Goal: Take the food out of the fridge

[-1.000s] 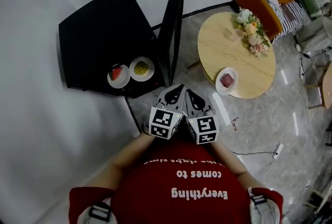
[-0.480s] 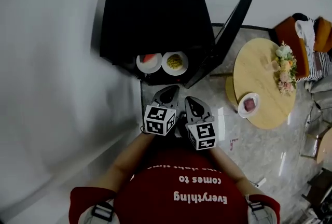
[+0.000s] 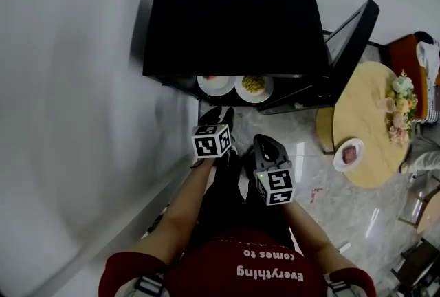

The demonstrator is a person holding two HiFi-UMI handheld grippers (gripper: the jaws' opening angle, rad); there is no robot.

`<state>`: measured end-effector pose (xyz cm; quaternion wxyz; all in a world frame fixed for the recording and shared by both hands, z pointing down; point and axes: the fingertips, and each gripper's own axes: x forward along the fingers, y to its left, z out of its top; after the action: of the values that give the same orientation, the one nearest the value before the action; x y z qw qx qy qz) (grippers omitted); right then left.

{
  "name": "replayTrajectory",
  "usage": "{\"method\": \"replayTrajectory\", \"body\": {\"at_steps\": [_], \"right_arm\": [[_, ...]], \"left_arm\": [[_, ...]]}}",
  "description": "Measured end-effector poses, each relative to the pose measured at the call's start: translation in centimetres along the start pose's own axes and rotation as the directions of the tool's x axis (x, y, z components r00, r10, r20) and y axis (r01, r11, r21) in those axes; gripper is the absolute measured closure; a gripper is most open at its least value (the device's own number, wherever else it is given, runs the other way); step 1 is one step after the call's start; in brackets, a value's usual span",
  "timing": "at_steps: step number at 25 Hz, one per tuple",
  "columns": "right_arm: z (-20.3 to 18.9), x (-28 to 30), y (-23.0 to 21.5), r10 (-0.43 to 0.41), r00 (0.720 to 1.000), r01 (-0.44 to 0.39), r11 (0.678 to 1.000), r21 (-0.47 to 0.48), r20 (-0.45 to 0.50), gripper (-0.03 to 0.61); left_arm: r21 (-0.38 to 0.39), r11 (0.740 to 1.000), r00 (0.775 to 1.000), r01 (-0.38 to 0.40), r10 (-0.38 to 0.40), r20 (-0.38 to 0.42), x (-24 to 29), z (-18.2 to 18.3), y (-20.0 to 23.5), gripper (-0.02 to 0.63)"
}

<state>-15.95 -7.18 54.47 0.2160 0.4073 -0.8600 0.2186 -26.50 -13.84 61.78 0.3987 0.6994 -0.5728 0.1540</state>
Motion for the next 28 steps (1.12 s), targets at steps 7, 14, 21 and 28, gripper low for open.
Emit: {"method": "replayTrajectory", "body": {"at_steps": [7, 14, 21, 28], "right_arm": [[-2.7, 1.2, -1.4, -0.033, 0.998, 0.033, 0.999, 0.004, -0.046, 0.568], [-5.4, 1.5, -1.0, -0.03, 0.995, 0.032, 0.999, 0.018, -0.09, 0.568], [-6.8, 2.7, 0.1, 0.001, 0.994, 0.0, 1.0, 0.01, -0.112, 0.568], [-6.5, 3.4, 1.0, 0.026, 0.993, -0.026, 1.0, 0.005, -0.113, 0.568]], "left_arm": [[-0.677, 0.712, 0.98, 0.186, -0.182, 0.078, 5.3, -2.7, 3.8, 0.482], [-0.851, 0.453, 0.963, 0.266, -0.09, 0.254, 8.6, -2.3, 8.0, 0.482], [-0.862, 0.447, 0.968, 0.238, -0.033, 0.25, 10.5, -1.9, 9.5, 0.482], [-0.879, 0.433, 0.976, 0.199, -0.006, 0.218, 10.7, -1.8, 9.7, 0.533]]}}
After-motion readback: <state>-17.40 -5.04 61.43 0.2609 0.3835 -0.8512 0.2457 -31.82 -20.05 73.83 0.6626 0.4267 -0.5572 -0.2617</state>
